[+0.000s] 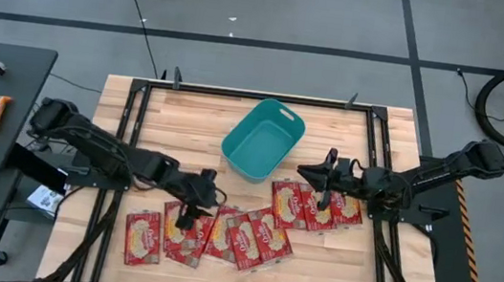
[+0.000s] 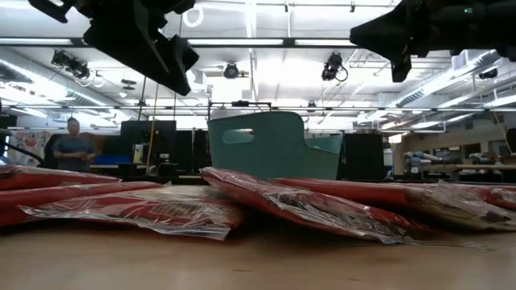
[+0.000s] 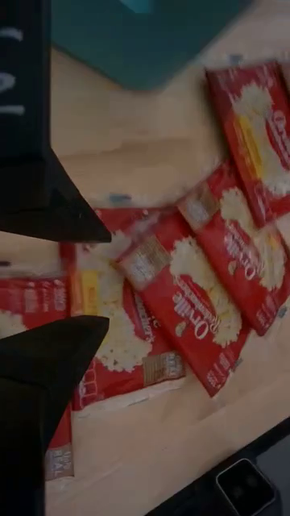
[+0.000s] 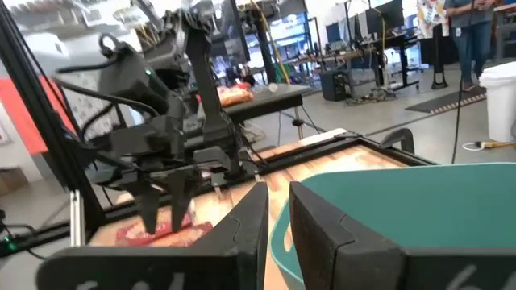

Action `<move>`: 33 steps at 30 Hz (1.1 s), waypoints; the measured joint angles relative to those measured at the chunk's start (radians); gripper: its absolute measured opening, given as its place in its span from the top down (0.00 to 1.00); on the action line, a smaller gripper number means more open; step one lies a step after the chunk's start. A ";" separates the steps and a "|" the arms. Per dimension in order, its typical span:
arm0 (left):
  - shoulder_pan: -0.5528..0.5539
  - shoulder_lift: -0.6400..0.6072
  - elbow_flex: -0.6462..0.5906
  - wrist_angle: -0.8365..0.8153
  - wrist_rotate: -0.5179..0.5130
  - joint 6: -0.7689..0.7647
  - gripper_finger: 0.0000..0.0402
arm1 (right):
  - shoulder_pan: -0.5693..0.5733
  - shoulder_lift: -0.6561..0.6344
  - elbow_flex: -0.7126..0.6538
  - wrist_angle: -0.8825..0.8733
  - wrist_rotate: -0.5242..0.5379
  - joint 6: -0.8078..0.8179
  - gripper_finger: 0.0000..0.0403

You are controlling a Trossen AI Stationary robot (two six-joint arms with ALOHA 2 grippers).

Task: Sort popcorn bags into baskets
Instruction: Put the popcorn pack into the blue bin

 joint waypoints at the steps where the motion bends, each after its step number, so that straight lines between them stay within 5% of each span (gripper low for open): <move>1: -0.007 0.019 0.013 -0.003 -0.001 0.001 0.60 | 0.007 0.014 0.014 -0.008 0.015 -0.005 0.85; 13: -0.055 0.247 0.164 -0.021 -0.023 0.086 0.60 | 0.075 0.045 0.085 -0.060 0.075 -0.029 0.85; 33: -0.206 0.482 0.213 0.149 -0.304 0.714 0.60 | 0.118 0.025 0.085 -0.135 0.143 -0.020 0.85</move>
